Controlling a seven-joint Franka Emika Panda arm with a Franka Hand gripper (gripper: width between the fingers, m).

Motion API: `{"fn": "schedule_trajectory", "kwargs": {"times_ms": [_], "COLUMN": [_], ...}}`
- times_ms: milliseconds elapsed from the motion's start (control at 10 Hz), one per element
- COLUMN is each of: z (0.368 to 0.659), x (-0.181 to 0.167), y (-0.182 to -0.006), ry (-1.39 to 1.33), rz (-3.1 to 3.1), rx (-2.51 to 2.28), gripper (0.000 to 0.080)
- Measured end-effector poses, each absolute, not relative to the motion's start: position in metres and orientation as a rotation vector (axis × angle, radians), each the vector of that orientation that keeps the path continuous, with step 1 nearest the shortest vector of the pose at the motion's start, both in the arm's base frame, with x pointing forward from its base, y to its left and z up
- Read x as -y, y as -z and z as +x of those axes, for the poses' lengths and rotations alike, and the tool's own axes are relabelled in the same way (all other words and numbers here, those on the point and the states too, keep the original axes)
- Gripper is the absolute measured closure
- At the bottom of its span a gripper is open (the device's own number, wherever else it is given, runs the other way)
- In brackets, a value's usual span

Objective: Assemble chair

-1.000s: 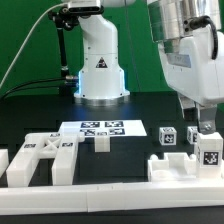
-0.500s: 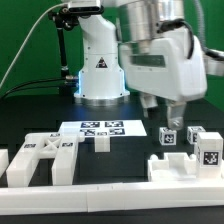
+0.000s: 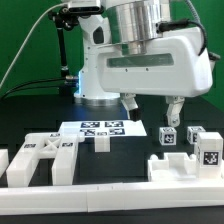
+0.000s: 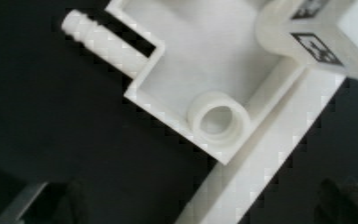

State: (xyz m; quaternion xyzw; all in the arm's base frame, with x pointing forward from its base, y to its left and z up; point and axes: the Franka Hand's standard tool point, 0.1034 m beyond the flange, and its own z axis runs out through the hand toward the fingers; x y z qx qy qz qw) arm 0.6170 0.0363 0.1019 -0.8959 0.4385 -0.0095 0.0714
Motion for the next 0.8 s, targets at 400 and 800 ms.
{"fn": "schedule_trajectory", "kwargs": {"times_ms": [400, 800], "z": [0.574, 0.551], "x": [-0.019, -0.016], "y": [-0.067, -0.054], "ry": [-0.029, -0.044], "rz": [-2.933, -3.041], "rx": [-0.792, -0.423], "gripper": [0.0151, 0.0151]}}
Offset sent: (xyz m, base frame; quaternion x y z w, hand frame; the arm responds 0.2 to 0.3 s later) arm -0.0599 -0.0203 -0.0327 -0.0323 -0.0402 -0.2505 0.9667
